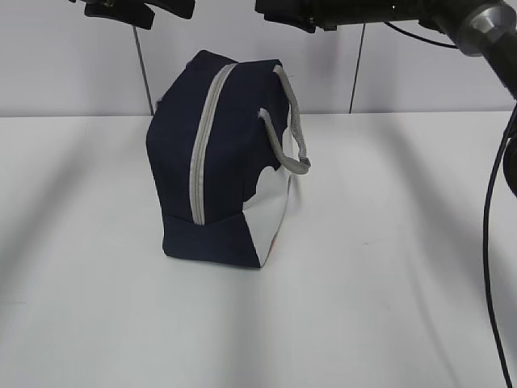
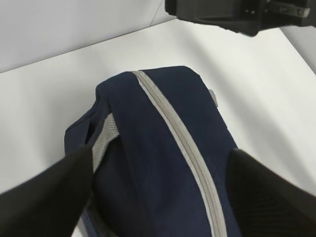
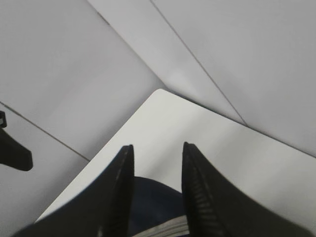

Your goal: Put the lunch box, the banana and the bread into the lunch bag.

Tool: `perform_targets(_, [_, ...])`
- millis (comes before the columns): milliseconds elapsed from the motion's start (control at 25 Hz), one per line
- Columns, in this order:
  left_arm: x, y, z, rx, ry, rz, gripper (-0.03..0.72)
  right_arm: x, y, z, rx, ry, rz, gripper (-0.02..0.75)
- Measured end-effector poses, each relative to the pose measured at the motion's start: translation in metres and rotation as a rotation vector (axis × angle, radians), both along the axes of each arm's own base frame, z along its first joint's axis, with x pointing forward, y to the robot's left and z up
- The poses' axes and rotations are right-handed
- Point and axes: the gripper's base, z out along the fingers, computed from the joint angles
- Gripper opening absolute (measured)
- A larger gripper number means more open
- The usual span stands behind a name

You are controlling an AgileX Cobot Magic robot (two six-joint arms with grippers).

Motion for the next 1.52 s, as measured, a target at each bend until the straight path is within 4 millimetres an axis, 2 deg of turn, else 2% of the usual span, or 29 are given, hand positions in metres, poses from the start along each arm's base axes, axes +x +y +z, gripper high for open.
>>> perform_targets(440, [-0.005,0.008,-0.005,0.098,0.074,0.042,0.539,-0.03,-0.01,0.04,-0.013,0.094,0.059,0.244])
perform_targets(640, [-0.01,0.011,-0.011,0.14,0.163,0.047,0.531,-0.046,-0.013,0.041,-0.013,0.183,0.055,0.244])
perform_targets(800, [-0.015,0.015,-0.015,0.185,0.24,0.064,0.494,-0.061,-0.013,0.041,-0.012,0.243,0.051,0.244])
perform_targets(1080, [-0.018,0.018,-0.013,0.196,0.254,0.097,0.468,-0.092,-0.016,0.043,-0.013,0.317,0.004,0.243])
perform_targets(1320, [-0.039,0.023,-0.008,0.204,0.271,0.109,0.465,-0.128,-0.02,0.054,-0.028,0.318,-0.059,0.244])
perform_targets(1520, [-0.066,0.03,-0.012,0.226,0.308,0.112,0.441,-0.155,-0.026,0.038,-0.042,0.371,-0.157,0.244])
